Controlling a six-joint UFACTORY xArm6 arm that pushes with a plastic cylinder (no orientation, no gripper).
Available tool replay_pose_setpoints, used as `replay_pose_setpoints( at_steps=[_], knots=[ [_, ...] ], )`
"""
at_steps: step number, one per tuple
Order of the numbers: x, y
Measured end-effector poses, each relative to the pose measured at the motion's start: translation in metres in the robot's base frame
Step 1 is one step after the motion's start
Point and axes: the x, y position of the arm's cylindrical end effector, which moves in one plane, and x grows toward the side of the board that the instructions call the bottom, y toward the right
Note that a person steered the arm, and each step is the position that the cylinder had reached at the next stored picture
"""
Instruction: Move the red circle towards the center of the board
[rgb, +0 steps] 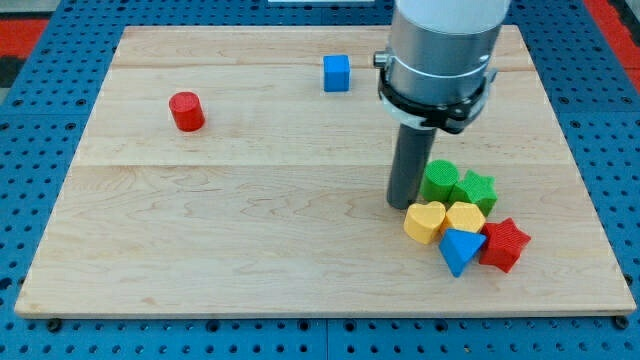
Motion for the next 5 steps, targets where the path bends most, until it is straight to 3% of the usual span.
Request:
replay_pose_setpoints(
  at_steps=[4, 5],
  knots=[
    [-0.179, -0.155],
    [-0.183, -0.225]
  ],
)
